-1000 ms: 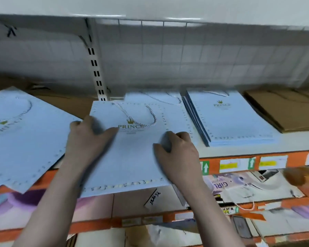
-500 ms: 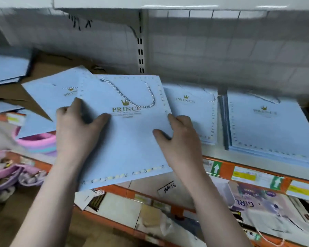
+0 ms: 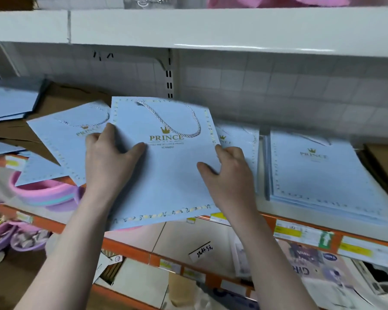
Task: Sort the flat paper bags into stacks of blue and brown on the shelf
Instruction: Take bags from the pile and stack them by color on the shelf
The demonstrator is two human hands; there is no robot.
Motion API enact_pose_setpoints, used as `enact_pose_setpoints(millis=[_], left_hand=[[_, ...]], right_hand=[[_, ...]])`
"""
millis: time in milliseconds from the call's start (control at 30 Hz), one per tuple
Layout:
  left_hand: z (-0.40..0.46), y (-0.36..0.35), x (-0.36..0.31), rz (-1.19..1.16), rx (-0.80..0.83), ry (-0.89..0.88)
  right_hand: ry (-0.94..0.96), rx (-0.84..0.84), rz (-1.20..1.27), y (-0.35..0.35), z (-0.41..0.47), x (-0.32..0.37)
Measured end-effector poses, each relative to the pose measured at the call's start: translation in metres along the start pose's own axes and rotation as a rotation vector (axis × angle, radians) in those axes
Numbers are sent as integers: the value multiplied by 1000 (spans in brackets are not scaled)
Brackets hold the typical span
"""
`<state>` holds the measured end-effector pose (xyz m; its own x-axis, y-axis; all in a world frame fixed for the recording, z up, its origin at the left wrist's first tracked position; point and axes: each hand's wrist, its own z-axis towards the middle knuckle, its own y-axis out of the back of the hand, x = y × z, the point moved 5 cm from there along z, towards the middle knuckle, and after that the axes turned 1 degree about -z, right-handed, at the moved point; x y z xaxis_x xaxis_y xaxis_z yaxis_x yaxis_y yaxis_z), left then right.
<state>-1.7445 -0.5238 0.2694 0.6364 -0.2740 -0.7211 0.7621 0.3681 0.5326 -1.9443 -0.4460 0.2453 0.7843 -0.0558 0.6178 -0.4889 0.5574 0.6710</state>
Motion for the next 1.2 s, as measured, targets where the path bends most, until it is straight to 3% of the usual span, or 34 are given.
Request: enact_pose_setpoints(millis=[633,833,1033,1200], left_hand=[[52,-157,-16,123,336,-172],[60,-191,-14,120,480,-213],[62,-208,-13,77,521,-203],[64,-213,-8,82,561,-178]], right_hand=[[-356,-13,-218,-3,39,-82],[-382,-17,-306,-8,50,-92],[-422,41,-447,-16,55,-99],[-406,33,-406,-18,63,-98]])
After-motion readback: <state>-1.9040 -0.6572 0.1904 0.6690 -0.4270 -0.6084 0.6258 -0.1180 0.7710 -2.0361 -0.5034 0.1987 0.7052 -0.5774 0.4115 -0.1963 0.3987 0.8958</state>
